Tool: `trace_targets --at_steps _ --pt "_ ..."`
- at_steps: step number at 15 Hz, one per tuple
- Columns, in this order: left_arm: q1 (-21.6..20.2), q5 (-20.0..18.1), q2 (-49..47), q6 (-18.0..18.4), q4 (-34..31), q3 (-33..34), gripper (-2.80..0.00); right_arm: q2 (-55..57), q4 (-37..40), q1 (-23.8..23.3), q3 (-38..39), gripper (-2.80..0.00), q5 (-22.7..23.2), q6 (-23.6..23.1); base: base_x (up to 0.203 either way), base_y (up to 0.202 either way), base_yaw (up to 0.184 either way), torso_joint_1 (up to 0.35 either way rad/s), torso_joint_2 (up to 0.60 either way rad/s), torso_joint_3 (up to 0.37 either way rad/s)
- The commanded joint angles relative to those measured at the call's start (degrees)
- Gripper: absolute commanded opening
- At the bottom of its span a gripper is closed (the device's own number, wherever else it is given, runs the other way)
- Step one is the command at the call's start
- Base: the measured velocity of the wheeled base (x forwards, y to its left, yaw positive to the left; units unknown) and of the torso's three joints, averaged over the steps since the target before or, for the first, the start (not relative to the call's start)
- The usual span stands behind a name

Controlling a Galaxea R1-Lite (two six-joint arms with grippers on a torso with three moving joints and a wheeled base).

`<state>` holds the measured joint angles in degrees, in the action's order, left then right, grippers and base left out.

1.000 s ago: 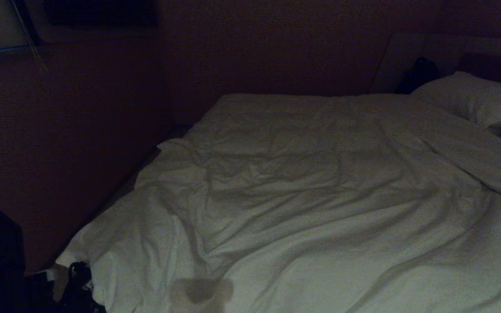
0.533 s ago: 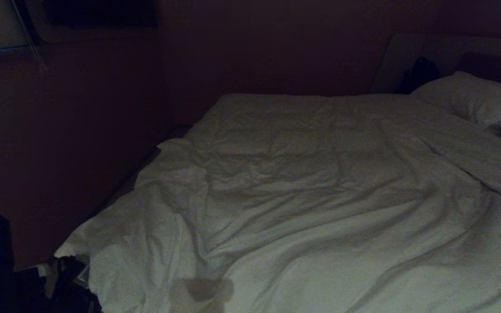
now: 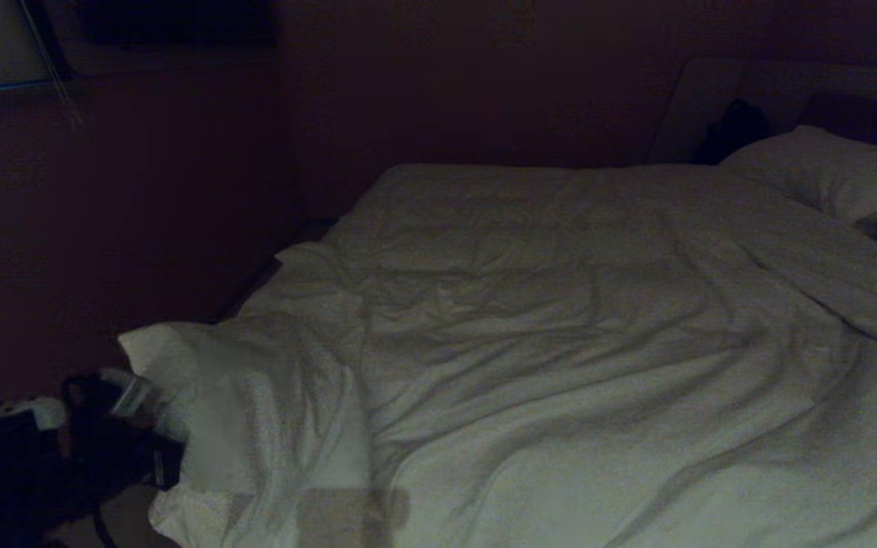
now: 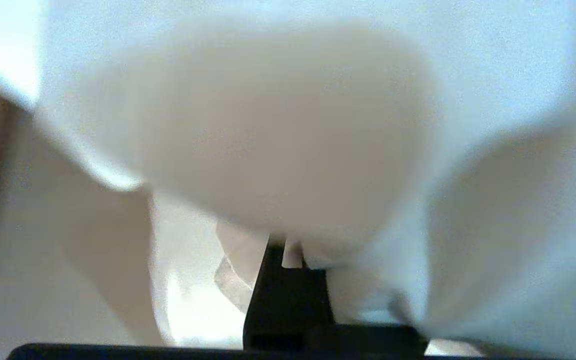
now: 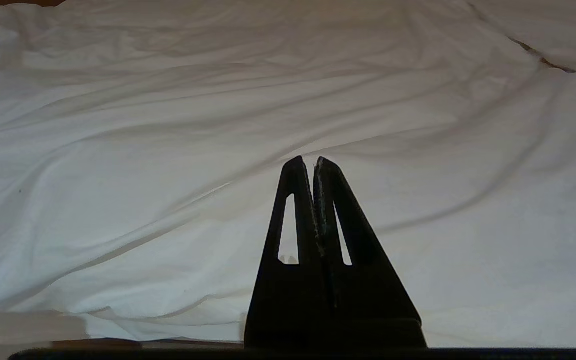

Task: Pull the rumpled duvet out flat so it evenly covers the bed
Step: Flatten the corners of the folded blanket

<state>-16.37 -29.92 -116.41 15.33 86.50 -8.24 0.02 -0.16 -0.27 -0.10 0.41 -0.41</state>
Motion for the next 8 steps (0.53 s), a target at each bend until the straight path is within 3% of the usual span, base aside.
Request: trace_targets --at_steps 1,3,6,8 --pt "3.5 2.9 9.4 -1.0 -5.3 -4.0 -2.8 0.1 0.0 0.0 0.0 -2.8 0.0 0.0 0.0 0.0 0.0 0.0 0.0 0.0" --pt "5.7 4.5 16.1 -3.6 -17.3 -10.0 -2.8 0.1 0.0 0.0 0.0 -2.8 0.0 0.0 0.0 0.0 0.0 0.0 0.0 0.0" --pt "8.7 5.7 25.8 -8.3 -47.8 -26.4 -2.8 0.1 0.0 0.0 0.0 -2.8 0.0 0.0 0.0 0.0 0.0 0.0 0.0 0.0" --pt "9.9 6.1 29.5 -11.9 -62.4 -35.4 -2.8 0.1 0.0 0.0 0.0 -2.8 0.0 0.0 0.0 0.0 0.0 0.0 0.0 0.0"
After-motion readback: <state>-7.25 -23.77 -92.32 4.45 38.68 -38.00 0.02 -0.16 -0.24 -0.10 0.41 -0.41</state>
